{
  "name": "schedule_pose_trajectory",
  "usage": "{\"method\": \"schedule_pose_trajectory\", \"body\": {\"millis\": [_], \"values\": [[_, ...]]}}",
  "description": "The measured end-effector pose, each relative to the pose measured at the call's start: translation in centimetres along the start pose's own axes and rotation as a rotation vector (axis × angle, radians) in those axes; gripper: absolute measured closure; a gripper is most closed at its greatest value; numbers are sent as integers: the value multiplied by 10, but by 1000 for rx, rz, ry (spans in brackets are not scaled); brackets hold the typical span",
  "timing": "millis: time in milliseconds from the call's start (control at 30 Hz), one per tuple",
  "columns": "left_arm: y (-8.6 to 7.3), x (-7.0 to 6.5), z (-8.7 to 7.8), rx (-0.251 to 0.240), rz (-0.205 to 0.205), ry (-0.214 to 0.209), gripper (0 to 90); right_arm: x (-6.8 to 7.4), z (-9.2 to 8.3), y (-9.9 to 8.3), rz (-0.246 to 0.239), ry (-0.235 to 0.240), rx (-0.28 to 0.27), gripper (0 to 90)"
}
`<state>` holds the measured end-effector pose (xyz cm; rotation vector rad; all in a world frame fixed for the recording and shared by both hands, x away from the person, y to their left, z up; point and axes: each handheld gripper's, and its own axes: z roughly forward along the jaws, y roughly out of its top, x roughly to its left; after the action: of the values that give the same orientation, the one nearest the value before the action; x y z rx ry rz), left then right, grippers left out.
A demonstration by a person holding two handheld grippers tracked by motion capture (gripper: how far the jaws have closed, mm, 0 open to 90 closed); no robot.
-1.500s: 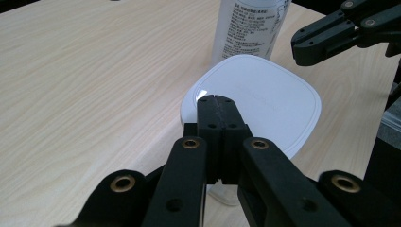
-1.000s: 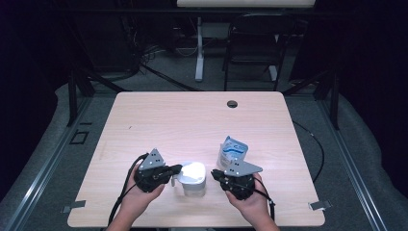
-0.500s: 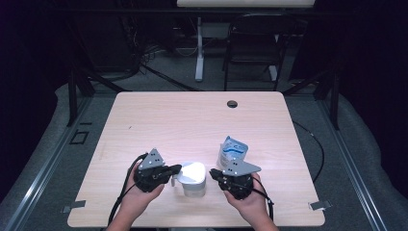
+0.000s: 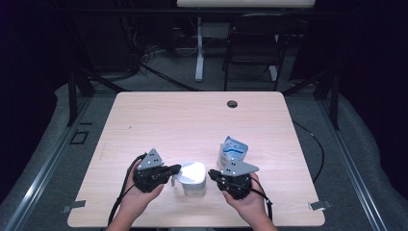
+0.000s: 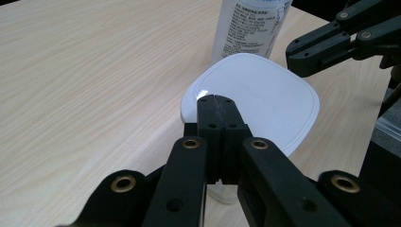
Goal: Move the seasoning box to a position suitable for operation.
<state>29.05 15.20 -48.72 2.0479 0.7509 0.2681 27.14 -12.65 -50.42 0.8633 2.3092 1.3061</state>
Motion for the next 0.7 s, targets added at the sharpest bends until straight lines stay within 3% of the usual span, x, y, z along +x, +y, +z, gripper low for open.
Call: {"method": "schedule_pose_trajectory", "body": {"millis": [700], "values": [[-2, 3, -2, 4, -18, -2, 900, 1, 4, 2, 2, 4, -3, 851]]}}
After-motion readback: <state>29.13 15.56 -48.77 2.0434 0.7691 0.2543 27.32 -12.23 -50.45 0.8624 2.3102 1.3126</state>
